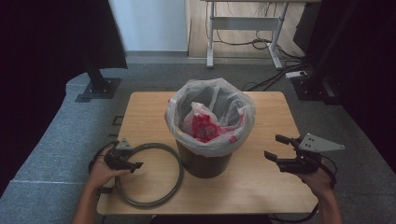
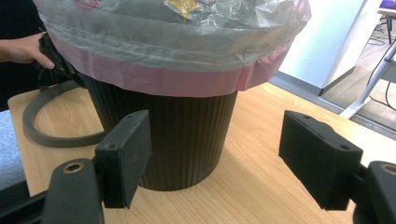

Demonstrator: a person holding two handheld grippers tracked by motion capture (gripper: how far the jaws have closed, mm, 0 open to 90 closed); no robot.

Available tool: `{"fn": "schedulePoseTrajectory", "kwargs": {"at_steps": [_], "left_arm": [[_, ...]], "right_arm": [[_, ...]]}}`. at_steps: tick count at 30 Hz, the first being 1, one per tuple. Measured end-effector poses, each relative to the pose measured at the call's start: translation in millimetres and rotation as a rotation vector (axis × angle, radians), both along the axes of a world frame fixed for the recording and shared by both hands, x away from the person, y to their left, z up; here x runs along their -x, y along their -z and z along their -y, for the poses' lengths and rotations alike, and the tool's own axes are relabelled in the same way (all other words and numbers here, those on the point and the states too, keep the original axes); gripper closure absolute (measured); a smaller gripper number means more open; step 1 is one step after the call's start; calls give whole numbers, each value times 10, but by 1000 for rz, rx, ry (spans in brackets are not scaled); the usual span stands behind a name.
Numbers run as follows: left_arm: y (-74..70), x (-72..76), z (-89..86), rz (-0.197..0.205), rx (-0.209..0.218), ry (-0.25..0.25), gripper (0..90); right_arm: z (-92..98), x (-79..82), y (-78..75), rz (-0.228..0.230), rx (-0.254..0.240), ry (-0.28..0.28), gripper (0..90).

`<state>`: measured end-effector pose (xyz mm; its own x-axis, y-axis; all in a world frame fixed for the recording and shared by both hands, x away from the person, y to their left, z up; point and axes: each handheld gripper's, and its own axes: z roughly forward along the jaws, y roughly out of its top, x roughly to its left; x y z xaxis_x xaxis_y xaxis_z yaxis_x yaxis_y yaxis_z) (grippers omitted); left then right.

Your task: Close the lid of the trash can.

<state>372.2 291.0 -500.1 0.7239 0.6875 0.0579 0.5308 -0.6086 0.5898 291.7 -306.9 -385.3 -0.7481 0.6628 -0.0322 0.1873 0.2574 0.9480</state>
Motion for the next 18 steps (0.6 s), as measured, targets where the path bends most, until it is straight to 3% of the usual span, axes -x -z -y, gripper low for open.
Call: {"fn": "schedulePoseTrajectory", "kwargs": {"at_steps": [6,8,12,15,18], "left_arm": [[67,-197,-91,-39,-30,-9,266],[80,-247,-144,-48,-20,-18,271],[135,-300,-203,-67,-32,-24,293],[212,-319,-201,-75,-70,-34,316],[223,-323,-204,-72,-59,-41,360]], "right_arm": [[10,6,-26,7,0,2,248],[-4,3,-26,8,1,-3,248],[-10,-10,-17,2,13,-3,248],[2,-26,-20,-2,16,4,249],[11,-28,-31,1,14,7,249]]}}
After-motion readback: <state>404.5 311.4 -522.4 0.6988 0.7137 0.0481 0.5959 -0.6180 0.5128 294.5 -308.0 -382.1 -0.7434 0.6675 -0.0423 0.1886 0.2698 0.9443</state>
